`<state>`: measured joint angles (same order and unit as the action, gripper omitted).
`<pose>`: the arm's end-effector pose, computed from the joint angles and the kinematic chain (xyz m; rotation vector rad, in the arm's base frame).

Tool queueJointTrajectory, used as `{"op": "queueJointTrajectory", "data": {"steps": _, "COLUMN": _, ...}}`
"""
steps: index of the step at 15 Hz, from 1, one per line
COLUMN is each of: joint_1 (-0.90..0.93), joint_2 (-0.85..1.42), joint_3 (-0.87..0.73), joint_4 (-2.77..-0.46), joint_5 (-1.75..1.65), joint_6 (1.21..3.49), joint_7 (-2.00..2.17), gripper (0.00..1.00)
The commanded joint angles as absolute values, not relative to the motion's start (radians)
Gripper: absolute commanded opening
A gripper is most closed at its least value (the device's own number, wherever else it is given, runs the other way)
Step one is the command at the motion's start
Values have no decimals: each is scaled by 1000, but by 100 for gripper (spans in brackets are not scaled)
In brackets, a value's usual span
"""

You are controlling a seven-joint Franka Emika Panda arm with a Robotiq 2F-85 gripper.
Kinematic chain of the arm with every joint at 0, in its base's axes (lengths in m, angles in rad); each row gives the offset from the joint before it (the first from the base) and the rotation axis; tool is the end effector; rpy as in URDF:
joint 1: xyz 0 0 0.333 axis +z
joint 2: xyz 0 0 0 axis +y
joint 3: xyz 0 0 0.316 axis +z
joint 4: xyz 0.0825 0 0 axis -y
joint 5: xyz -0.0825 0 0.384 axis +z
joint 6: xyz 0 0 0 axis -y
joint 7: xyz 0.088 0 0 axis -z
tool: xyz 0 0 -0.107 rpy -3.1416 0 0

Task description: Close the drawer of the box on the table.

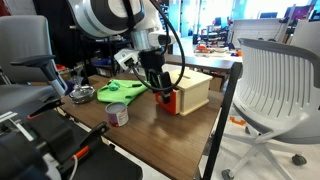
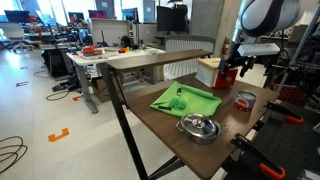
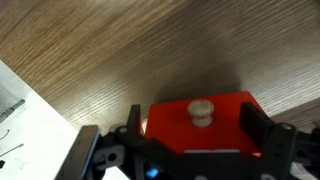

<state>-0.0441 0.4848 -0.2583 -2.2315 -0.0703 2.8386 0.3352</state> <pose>0.5315 -0.1655 0.1712 2.8877 -0.7916 0.2048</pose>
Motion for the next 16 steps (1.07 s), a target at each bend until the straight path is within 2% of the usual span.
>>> {"op": "queueJointTrajectory", "data": {"steps": 1, "joint_1": -32, "joint_2": 529, "joint_3": -273, "joint_4": -2174, "joint_5": -36, "joint_6": 2867, "joint_7": 358, "gripper": 100}}
{"op": "queueJointTrajectory", "data": {"steps": 6, "joint_1": -36, "joint_2": 549, "joint_3": -262, "joint_4": -2138, "joint_5": -9, "joint_6": 2833, "joint_7": 343, "gripper": 100}}
{"op": "queueJointTrajectory", "data": {"steps": 12, "joint_1": -23, "joint_2": 455, "joint_3": -242, "joint_4": -2242, "joint_5": -41, "joint_6": 2767, "joint_7": 267, "gripper": 100}}
{"op": "queueJointTrajectory", "data": {"steps": 16, "joint_1": -114, "joint_2": 323, "joint_3": -102, "joint_4": -2342, "joint_5": 50, "joint_6": 2645, "joint_7": 78, "gripper": 100}}
